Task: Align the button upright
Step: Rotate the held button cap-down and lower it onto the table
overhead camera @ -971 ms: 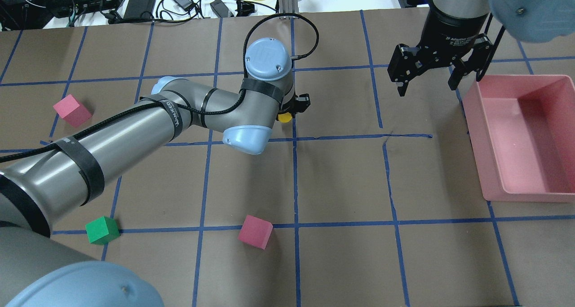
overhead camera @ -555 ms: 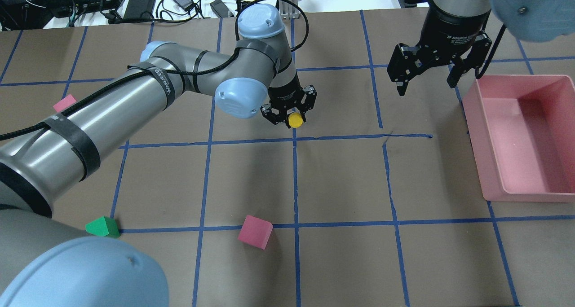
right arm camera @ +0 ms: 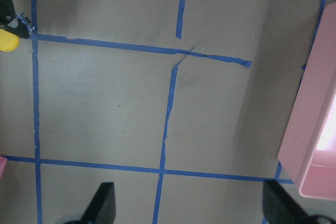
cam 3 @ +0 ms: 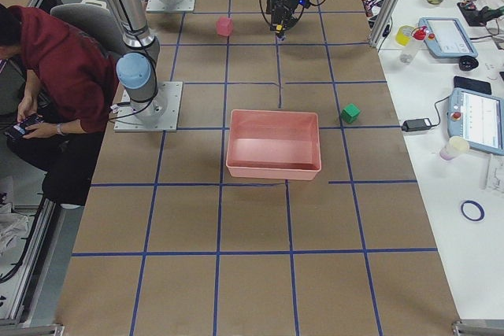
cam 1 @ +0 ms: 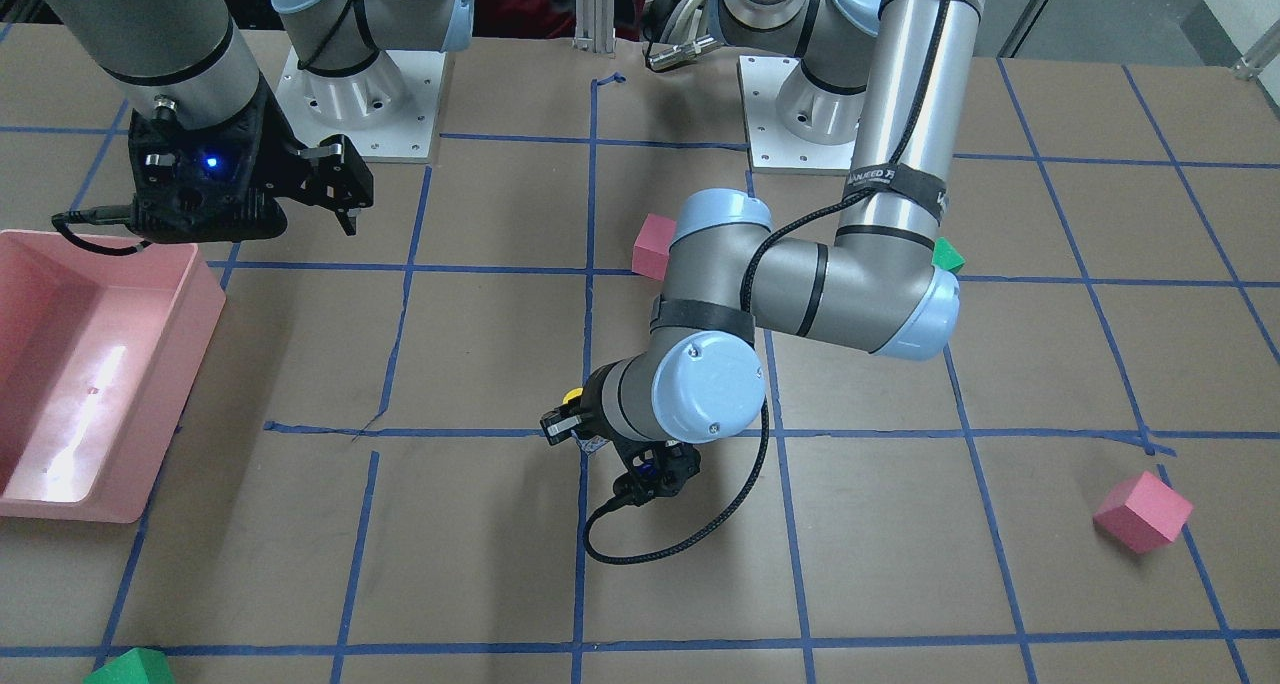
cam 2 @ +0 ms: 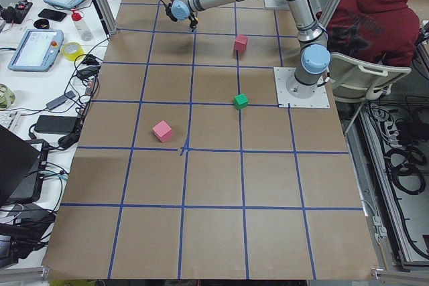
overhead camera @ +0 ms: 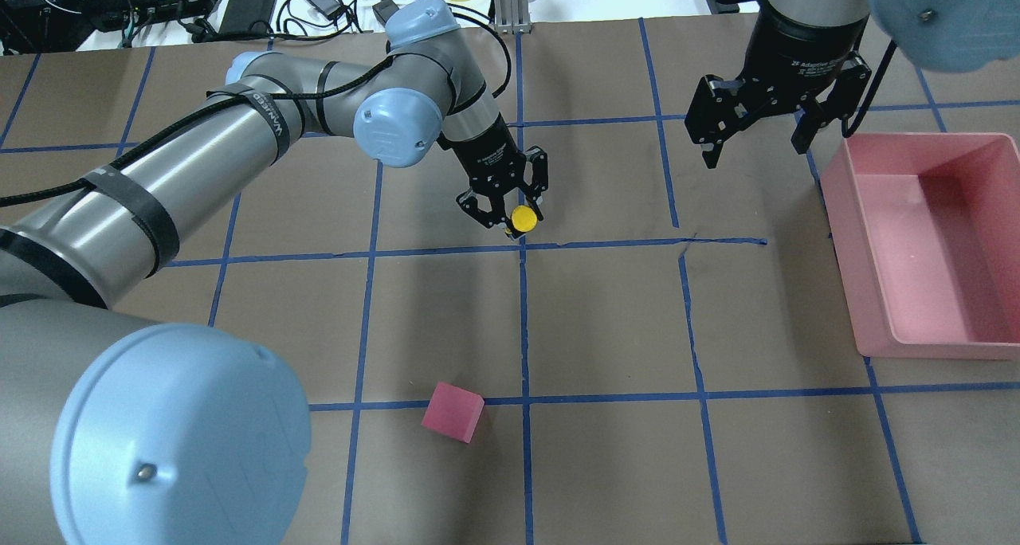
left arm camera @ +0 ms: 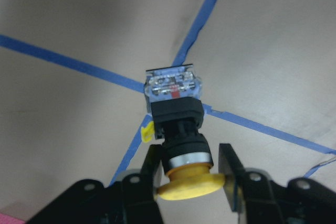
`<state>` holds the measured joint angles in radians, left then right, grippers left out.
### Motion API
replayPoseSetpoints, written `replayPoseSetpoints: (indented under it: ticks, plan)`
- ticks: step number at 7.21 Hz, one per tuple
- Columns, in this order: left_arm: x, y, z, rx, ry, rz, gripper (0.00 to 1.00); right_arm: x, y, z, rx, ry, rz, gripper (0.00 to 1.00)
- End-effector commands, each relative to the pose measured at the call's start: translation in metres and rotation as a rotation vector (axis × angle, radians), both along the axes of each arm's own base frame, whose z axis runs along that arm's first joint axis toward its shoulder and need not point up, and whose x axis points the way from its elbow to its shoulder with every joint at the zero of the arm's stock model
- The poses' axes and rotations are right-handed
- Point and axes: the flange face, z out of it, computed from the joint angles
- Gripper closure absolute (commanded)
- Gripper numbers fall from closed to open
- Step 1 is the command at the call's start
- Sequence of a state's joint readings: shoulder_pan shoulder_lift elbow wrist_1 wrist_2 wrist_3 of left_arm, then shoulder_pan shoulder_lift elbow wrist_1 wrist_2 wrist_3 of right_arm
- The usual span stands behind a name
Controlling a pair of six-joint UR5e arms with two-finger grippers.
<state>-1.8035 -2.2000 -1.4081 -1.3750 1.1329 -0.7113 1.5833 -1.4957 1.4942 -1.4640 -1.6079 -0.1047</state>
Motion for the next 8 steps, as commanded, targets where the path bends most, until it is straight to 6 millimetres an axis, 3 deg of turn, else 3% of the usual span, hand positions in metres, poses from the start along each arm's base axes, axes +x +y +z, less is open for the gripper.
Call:
replayPoseSetpoints:
  ticks: [1, 3, 4, 5, 6, 7, 8]
  plan:
    - [0.004, -0.015, -0.017, 0.060, 0.051, 0.046, 1.00, -0.001, 0.000, -0.004, 0.007, 0.003, 0.009, 0.00]
    - [0.010, -0.017, -0.020, 0.066, 0.047, 0.050, 1.00, -0.006, -0.001, -0.005, 0.011, 0.009, 0.062, 0.00]
    - [0.011, -0.016, -0.022, 0.066, 0.043, 0.045, 0.93, -0.005, -0.001, -0.006, 0.013, 0.006, 0.065, 0.00]
    - [0.012, -0.016, -0.022, 0.066, 0.045, 0.041, 0.31, -0.004, 0.000, -0.005, 0.011, -0.003, 0.065, 0.00]
    - [0.013, -0.015, -0.019, 0.064, 0.045, 0.045, 0.00, -0.004, 0.000, -0.006, 0.014, 0.001, 0.066, 0.00]
    - [0.027, -0.020, -0.005, 0.048, 0.041, 0.058, 0.00, -0.005, -0.001, -0.006, 0.013, 0.004, 0.065, 0.00]
    - [0.059, -0.025, 0.025, 0.052, 0.023, 0.092, 0.00, -0.005, -0.001, -0.006, 0.013, 0.006, 0.065, 0.00]
